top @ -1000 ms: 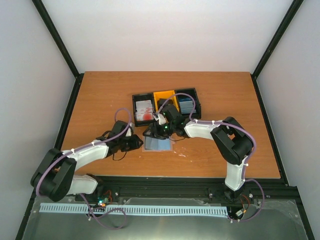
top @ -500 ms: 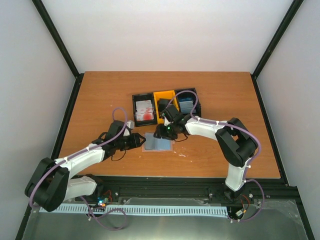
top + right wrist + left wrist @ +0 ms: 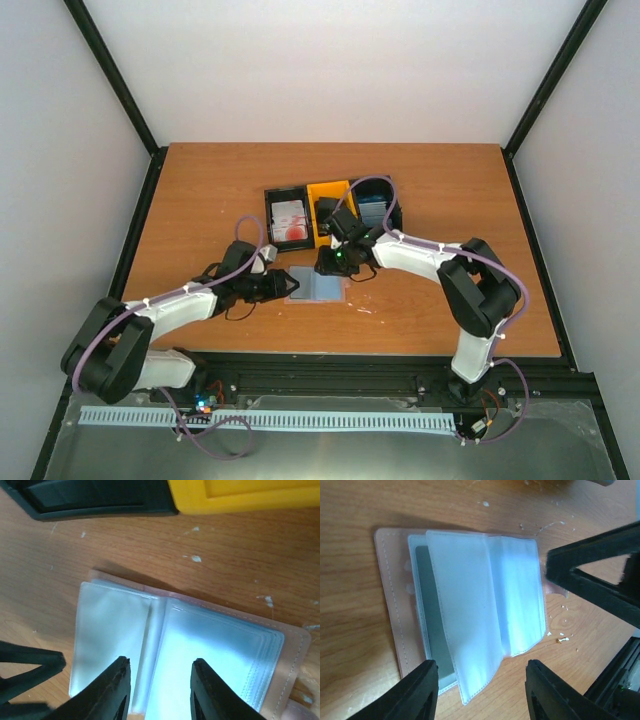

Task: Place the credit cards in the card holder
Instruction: Turn over the card slot in the card holder.

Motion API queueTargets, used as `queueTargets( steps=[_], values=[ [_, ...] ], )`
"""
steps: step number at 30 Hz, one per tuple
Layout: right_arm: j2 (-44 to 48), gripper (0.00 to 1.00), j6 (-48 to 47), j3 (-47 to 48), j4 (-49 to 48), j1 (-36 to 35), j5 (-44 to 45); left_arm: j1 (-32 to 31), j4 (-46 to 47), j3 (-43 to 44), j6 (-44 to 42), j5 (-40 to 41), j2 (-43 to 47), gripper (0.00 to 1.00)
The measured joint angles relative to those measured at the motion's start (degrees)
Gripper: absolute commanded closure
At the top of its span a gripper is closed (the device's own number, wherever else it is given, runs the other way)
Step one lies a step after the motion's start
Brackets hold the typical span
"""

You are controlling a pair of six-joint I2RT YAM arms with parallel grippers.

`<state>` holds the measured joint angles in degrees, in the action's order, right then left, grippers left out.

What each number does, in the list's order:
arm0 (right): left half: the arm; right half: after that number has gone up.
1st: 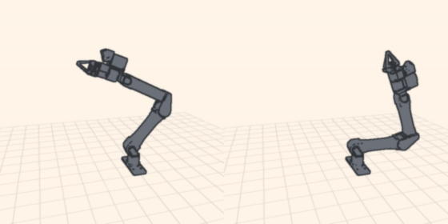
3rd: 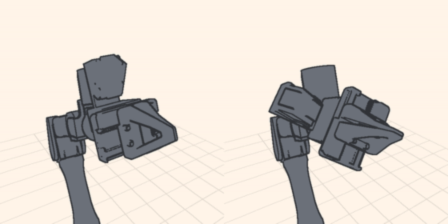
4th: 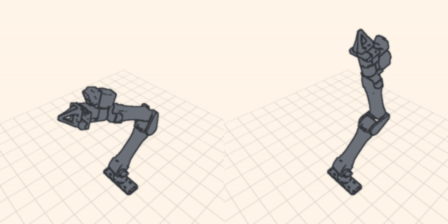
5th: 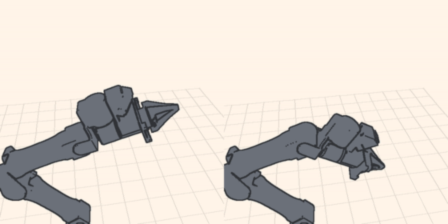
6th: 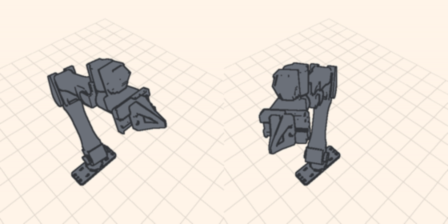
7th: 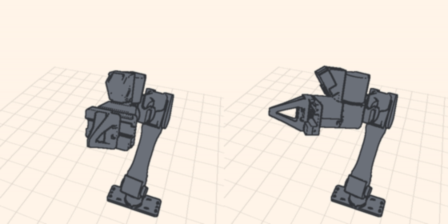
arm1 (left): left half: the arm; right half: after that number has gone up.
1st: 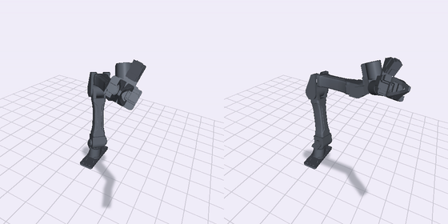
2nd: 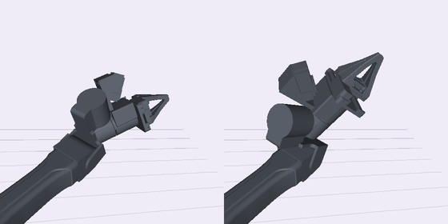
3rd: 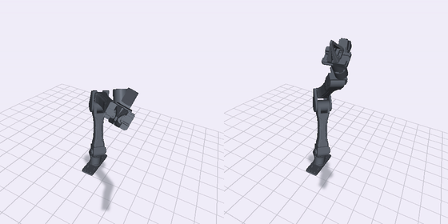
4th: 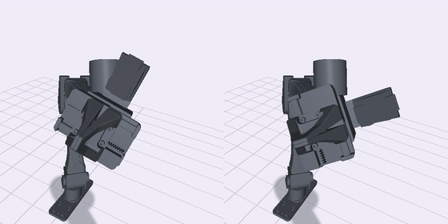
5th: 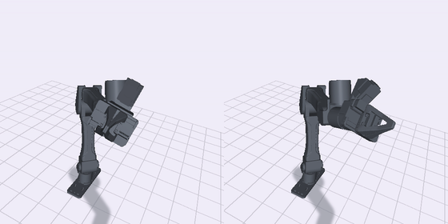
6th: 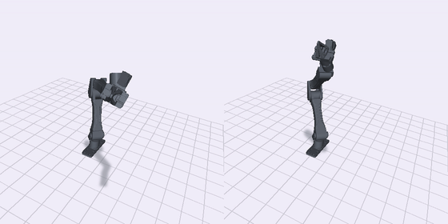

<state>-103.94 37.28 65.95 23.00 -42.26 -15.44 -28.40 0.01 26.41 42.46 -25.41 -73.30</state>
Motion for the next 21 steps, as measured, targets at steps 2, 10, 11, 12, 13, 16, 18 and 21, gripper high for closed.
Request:
queueTargets(
  steps=[2, 10, 11, 12, 13, 16, 18, 21],
  values=[
    [0.85, 0.69, -0.44, 0.00, 0.13, -0.17, 0.48, 0.00, 0.04, 0.00, 0.02, -0.63, -0.96, 0.59],
    [2.78, 0.69, -0.87, 0.00, 0.15, -0.92, 1.38, 0.00, 1.31, 0.68, -0.11, -2.71, -3.89, 0.58],
    [2.78, 0.69, -0.87, 0.00, 0.17, -0.90, 1.40, 0.00, 1.60, 0.79, -0.15, -3.19, -4.50, 0.57],
    [2.78, 0.68, -0.87, 0.00, 0.15, -0.90, 1.42, 0.00, 1.75, 0.94, -0.20, -3.76, -5.11, 0.57],
    [2.78, 0.68, -0.87, 0.00, 0.15, -0.92, 1.42, 0.00, 1.81, 1.11, -0.26, -4.33, -5.60, 0.57],
    [2.78, 0.68, -0.94, 0.00, 0.04, -0.92, 1.16, 0.00, 2.36, 1.70, -0.61, -6.10, -6.67, 0.57],
    [2.78, 0.69, -1.05, -0.22, -0.50, -0.92, 0.20, 0.00, 2.64, 2.29, -0.66, -7.06, -7.02, 0.57],
    [2.75, 0.74, -1.27, -0.81, -0.96, -1.18, -1.60, 0.00, 3.13, 3.15, -0.66, -7.82, -6.99, 0.57]
  ],
)
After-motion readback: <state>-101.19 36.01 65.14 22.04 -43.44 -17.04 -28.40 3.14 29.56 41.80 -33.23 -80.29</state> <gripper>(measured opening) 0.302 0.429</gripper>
